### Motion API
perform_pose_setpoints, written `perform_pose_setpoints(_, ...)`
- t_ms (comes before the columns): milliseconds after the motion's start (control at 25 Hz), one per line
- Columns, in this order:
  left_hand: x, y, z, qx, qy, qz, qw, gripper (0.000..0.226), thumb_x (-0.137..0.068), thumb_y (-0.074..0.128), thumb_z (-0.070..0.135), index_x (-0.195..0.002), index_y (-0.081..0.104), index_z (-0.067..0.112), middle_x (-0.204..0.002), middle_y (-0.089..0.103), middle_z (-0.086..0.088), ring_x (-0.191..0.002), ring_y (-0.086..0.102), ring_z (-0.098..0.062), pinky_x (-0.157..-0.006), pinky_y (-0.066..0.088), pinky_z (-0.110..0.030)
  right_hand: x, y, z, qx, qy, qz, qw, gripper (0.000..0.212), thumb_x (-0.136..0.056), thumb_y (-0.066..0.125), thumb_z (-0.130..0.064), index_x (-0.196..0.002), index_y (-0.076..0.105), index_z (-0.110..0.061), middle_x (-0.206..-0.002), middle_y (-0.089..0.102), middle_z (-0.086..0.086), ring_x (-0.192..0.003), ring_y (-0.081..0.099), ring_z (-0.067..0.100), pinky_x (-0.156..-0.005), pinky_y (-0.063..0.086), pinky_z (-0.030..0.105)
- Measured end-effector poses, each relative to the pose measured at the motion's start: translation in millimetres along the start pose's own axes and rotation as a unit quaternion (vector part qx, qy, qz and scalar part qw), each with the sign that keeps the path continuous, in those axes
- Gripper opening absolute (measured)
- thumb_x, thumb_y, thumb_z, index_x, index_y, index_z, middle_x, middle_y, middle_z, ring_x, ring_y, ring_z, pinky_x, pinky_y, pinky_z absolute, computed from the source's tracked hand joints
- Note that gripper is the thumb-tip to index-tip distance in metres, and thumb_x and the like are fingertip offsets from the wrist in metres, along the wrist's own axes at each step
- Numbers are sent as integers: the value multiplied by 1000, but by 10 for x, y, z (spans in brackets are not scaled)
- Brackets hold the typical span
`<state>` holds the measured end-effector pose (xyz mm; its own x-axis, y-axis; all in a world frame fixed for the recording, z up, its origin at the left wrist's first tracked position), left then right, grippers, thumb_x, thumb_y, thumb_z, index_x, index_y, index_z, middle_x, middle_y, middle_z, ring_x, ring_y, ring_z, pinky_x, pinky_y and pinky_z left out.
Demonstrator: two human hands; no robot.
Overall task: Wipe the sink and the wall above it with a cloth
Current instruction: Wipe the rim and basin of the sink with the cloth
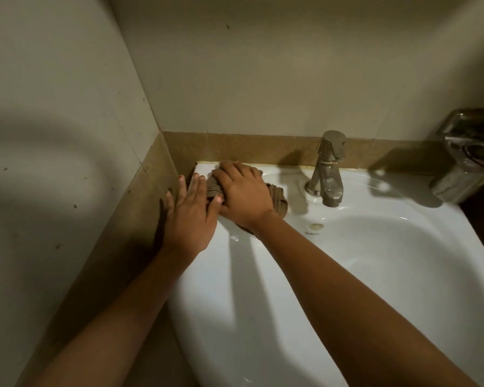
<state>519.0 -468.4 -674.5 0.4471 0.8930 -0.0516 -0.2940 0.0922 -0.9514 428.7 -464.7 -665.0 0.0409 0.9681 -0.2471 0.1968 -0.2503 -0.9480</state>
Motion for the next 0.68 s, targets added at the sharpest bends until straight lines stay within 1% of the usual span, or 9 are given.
perform_pose_setpoints(80,26,65,242,-21,47,-24,998,58,-97,19,42,-148,7,16,-158,6,-2,-146,-6,-21,-117,-4,-43,125,-58,230,19,42,-18,999,76,-74,24,-60,-129,50,-15,-138,47,10,-127,42,33,-102,35,48)
perform_pose_setpoints(200,66,161,570,-21,89,-44,995,58,-98,19,42,-148,5,16,-159,5,-2,-146,-6,-20,-117,-5,-42,361,-130,558,56,122,-35,990,69,-88,32,-58,-138,37,-10,-148,29,15,-132,30,39,-107,27,50)
perform_pose_setpoints(280,88,221,727,-9,98,-58,993,57,-98,19,41,-148,5,17,-159,4,-2,-146,-5,-19,-117,-6,-40,446,-162,651,65,160,-45,984,68,-95,34,-52,-143,27,-4,-152,19,20,-134,25,41,-109,23,49)
perform_pose_setpoints(360,99,250,815,11,84,-69,994,55,-99,19,38,-148,4,16,-159,4,-3,-146,-4,-19,-116,-7,-38,495,-175,664,71,180,-51,980,65,-98,31,-44,-145,21,-1,-153,15,23,-136,23,41,-111,22,48)
perform_pose_setpoints(400,101,255,834,19,75,-71,994,54,-100,19,35,-148,4,16,-158,4,-4,-146,-3,-19,-117,-6,-38,528,-179,681,62,188,-45,979,62,-98,31,-41,-145,22,-2,-153,16,23,-136,25,40,-110,23,48)
perform_pose_setpoints(440,107,250,859,18,73,-72,995,52,-100,19,32,-148,6,15,-158,6,-4,-146,-1,-20,-117,-6,-39,573,-194,690,50,182,-36,981,60,-96,32,-40,-143,28,-3,-152,22,23,-133,30,39,-107,28,48)
perform_pose_setpoints(520,145,229,949,-13,97,-72,993,50,-100,20,27,-148,11,15,-158,12,-4,-146,4,-19,-117,-5,-42,715,-237,667,43,120,-2,992,59,-90,37,-45,-131,48,-6,-140,44,21,-122,47,36,-93,44,47)
perform_pose_setpoints(600,238,222,1110,-34,138,-75,987,49,-100,22,23,-147,15,15,-157,17,-2,-146,8,-18,-117,-5,-44,956,-275,730,67,55,44,995,55,-86,50,-49,-121,58,-8,-128,58,17,-111,58,34,-79,52,43)
perform_pose_setpoints(680,364,258,1302,-38,177,-74,981,49,-99,23,23,-147,17,15,-156,20,-2,-146,9,-17,-117,-4,-44,1184,-360,813,86,13,113,990,52,-84,59,-47,-119,60,-9,-122,62,17,-105,61,37,-82,51,44)
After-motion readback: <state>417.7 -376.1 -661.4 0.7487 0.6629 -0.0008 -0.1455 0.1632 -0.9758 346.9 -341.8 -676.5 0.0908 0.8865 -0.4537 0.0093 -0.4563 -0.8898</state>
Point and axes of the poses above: each hand's wrist, its own x-axis away from the middle knuckle, its own y-axis out of the palm, z = x × y, the point moved 10 cm from there along -x, towards the middle knuckle
